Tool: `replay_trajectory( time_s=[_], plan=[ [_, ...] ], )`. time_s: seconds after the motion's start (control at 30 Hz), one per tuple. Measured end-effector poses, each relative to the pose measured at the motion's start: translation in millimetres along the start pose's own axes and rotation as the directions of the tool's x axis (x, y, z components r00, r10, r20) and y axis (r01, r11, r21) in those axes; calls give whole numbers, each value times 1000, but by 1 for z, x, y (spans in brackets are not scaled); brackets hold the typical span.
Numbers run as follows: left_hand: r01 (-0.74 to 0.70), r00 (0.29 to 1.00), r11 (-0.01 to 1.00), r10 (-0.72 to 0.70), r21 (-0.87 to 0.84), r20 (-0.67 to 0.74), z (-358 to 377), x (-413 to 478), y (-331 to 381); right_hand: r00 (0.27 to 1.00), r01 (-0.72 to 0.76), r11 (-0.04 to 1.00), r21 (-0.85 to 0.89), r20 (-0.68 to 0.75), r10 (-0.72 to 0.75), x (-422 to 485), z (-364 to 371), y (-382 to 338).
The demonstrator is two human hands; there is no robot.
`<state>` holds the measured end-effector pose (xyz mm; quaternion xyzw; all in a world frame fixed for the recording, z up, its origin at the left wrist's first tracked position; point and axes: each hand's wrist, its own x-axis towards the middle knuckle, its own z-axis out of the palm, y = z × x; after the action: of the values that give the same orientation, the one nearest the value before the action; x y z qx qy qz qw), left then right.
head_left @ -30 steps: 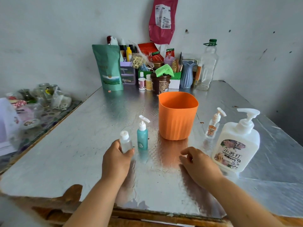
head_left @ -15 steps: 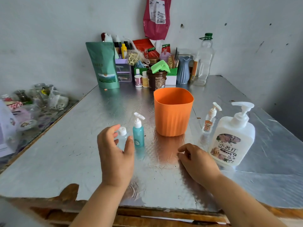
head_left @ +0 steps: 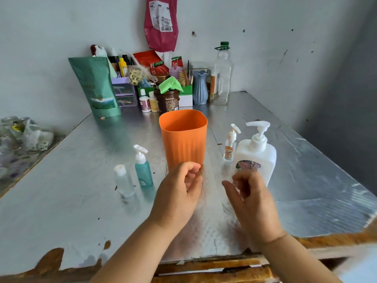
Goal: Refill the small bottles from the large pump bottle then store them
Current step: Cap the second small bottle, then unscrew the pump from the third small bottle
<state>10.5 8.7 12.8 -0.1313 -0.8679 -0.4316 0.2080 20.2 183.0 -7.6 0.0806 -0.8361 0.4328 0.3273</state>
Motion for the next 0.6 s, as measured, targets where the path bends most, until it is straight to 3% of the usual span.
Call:
replay_trajectory(
  time_s=[0.1, 0.17, 0.27, 0.4, 0.5, 0.6],
  plan=[
    [31, 993, 999, -27, -32, 117, 23, 11, 6, 958, -69, 997, -44, -282, 53, 4, -17, 10],
    [87, 983, 995, -76, -59, 167, 37, 19, 9, 926, -204, 977, -57, -336, 173, 6, -24, 21],
    [171, 969, 981, -151, -92, 197, 55, 31, 11, 897, -428, 903, -39, -143, 418, 10, -25, 32],
    [237, 954, 965, -210, -111, 213, 72, 49, 12, 846, -533, 840, 97, 85, 527, 23, -21, 45],
    [260, 948, 956, -225, -134, 227, 82, 62, 13, 828, -558, 804, 204, 74, 556, 27, -21, 49],
    [274, 944, 952, -239, -138, 227, 91, 72, 13, 803, -547, 796, 260, -105, 586, 27, -25, 51]
  ],
)
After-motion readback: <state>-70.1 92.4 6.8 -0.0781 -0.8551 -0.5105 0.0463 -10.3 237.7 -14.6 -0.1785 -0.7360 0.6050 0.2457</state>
